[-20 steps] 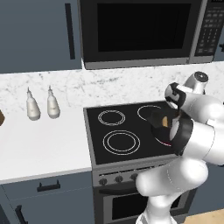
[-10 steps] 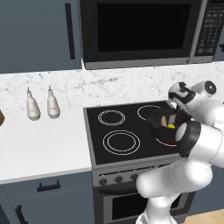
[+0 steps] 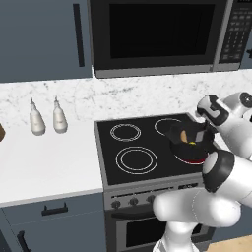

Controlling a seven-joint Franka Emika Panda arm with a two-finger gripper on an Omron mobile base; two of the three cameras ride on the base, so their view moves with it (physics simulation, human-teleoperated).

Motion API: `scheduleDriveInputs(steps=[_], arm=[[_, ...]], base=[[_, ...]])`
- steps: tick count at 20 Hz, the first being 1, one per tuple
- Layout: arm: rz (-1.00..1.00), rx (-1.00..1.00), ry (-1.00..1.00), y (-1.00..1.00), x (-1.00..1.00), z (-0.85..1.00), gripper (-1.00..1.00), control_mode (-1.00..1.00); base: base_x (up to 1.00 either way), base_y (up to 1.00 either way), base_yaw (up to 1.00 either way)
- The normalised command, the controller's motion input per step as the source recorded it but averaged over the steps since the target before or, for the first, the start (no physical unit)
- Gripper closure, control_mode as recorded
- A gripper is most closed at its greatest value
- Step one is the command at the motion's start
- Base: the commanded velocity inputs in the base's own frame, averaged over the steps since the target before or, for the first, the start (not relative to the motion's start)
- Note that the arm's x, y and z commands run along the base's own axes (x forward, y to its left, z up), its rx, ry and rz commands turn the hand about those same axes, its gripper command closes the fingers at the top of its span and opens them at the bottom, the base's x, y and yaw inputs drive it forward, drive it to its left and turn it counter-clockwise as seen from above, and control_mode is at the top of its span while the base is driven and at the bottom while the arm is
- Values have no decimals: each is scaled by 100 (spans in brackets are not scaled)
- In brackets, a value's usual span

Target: Put the sweet potato and lemon in the pot. Retrieve the spatula and lightly stir the vegetables in the pot.

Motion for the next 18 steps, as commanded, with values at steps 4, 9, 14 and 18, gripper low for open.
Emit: scheduleDriveInputs(steps=[4, 9, 14, 18], arm=[[0, 0, 9, 3, -30, 11, 100, -100], [1, 0, -1, 17, 35, 16, 100, -100], [5, 2, -1, 26, 44, -3, 100, -100], [5, 0, -1, 22, 18, -37, 100, -100]], base=[[0, 0, 0], [0, 0, 0], [0, 0, 0], [0, 0, 0]])
